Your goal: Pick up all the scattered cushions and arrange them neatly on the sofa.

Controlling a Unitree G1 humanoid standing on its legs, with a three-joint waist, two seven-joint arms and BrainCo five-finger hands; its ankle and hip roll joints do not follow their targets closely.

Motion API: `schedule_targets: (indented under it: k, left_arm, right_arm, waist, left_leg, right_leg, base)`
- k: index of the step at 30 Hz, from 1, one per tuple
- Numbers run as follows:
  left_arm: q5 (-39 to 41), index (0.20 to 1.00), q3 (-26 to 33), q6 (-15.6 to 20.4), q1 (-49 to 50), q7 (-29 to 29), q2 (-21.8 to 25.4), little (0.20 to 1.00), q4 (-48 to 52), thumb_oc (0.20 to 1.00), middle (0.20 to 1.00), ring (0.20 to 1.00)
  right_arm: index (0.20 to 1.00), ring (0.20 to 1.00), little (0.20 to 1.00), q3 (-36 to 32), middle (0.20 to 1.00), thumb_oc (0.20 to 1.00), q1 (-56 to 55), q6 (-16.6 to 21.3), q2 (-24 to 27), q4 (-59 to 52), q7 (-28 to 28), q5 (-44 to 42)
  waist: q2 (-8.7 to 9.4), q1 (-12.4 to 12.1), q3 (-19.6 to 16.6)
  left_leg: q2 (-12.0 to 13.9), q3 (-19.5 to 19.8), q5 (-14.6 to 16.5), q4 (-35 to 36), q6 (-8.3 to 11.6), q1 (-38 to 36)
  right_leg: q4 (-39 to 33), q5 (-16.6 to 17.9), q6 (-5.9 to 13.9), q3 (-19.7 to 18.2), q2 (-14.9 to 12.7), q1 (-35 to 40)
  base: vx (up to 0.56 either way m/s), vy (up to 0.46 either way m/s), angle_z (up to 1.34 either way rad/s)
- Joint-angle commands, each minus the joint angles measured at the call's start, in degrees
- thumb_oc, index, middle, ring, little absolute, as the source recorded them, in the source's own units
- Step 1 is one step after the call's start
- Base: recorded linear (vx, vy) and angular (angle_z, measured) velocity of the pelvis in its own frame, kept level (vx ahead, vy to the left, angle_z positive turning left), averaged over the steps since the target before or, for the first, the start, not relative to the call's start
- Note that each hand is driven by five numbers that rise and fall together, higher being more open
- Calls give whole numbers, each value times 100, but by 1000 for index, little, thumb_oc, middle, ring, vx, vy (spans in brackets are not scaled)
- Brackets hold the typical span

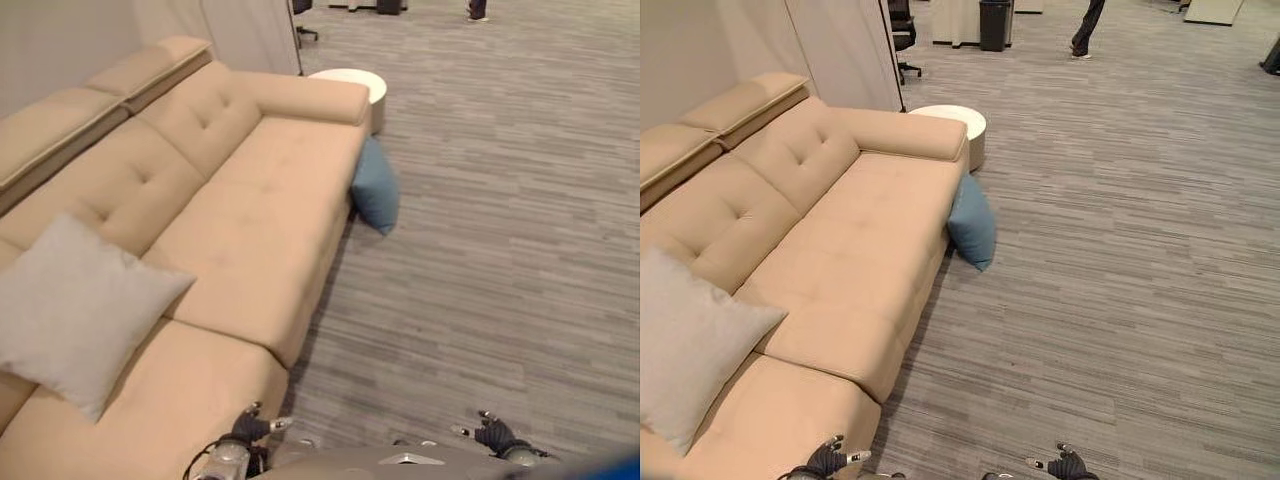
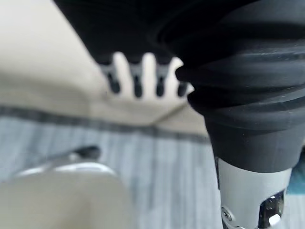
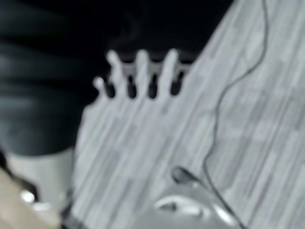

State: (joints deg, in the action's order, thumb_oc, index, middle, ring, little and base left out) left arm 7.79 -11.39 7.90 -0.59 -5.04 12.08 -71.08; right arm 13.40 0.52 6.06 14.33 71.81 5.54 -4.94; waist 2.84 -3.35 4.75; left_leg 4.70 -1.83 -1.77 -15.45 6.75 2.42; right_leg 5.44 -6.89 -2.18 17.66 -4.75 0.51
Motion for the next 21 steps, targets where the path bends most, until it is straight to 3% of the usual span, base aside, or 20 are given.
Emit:
schedule_targets:
  k: [1, 3, 6, 10, 14, 15, 17, 18, 19, 21]
  left_arm:
    - [140, 1000, -46, 147, -330, -42, -172, 1000, 39, 1000, 1000, 1000]
    - [127, 1000, -34, 130, -318, -34, -151, 1000, -16, 1000, 1000, 1000]
    - [158, 1000, -4, 133, -320, -41, -95, 1000, -65, 1000, 1000, 1000]
    - [162, 1000, 116, 114, -175, -16, -53, 1000, -101, 1000, 1000, 1000]
    - [178, 1000, 181, 135, -153, -92, 56, 1000, -30, 1000, 1000, 1000]
    - [170, 1000, 161, 127, -192, -98, 93, 1000, 2, 1000, 1000, 1000]
    - [147, 1000, 146, 126, -246, -112, 131, 1000, 38, 1000, 1000, 1000]
    - [148, 1000, 142, 137, -270, -113, 147, 1000, 51, 1000, 1000, 1000]
    - [107, 1000, 97, 169, -359, -133, 188, 1000, 72, 1000, 1000, 1000]
    - [151, 1000, 125, 187, -384, -153, 201, 1000, 71, 1000, 1000, 1000]
  right_arm:
    - [1000, 1000, 1000, 136, 1000, 1000, 438, 135, 112, 26, 93, -72]
    - [1000, 1000, 1000, 152, 1000, 1000, 427, 145, 129, 5, 89, -53]
    - [1000, 1000, 1000, 186, 1000, 1000, 453, 159, 108, -1, 98, -77]
    - [1000, 1000, 1000, 156, 1000, 1000, 435, 122, 46, 23, 50, 19]
    - [1000, 1000, 1000, 205, 1000, 1000, 545, 154, -34, -80, 30, 63]
    - [1000, 1000, 1000, 238, 1000, 1000, 574, 151, -47, -186, 22, 104]
    - [1000, 1000, 1000, 275, 1000, 1000, 626, 163, -57, -282, 33, 118]
    - [1000, 1000, 1000, 310, 1000, 1000, 657, 168, -50, -296, 31, 126]
    - [1000, 1000, 1000, 374, 1000, 1000, 702, 178, -55, -333, 61, 149]
    - [1000, 1000, 1000, 382, 1000, 1000, 705, 178, -68, -362, 70, 119]
  waist:
    - [191, -52, 348]
    - [237, -45, 339]
    - [281, -184, 406]
    - [256, -260, 278]
    - [215, -376, 413]
    - [171, -374, 445]
    - [184, -398, 426]
    - [179, -402, 426]
    - [217, -360, 428]
    - [215, -306, 436]
  left_leg:
    - [-763, 519, 581, 504, -317, 132]
    - [-797, 408, 386, 694, -331, 364]
    - [-950, 617, 182, 586, -281, 683]
    - [-905, 643, 384, 873, -512, 178]
    - [-842, 587, 513, 961, -749, -167]
    - [-799, 629, 610, 1060, -810, -375]
    - [-744, 645, 730, 1199, -776, -595]
    - [-722, 699, 762, 1213, -771, -634]
    - [-707, 797, 864, 1255, -708, -746]
    - [-656, 851, 945, 1278, -656, -857]
  right_leg:
    - [-899, 695, 854, 9, 130, 425]
    - [-920, 637, 886, -86, 185, 510]
    - [-803, 491, 860, -376, 293, 582]
    - [-200, 333, 922, -470, 228, 529]
    - [1287, 876, 1423, -207, -56, -177]
    - [1658, 993, 1405, 177, -306, -428]
    - [1111, 931, 1242, 471, -515, -508]
    - [951, 908, 1199, 458, -551, -532]
    - [239, 1065, 1166, 367, -594, -697]
    - [-197, 1216, 1197, 300, -577, -775]
  base:
    - [158, -40, -86]
    - [194, -26, -55]
    - [179, -11, -20]
    - [248, 82, -100]
    - [191, 93, -76]
    - [300, 74, -61]
    - [313, -24, -9]
    - [396, -136, -38]
    - [291, -108, -32]
    - [309, -114, -4]
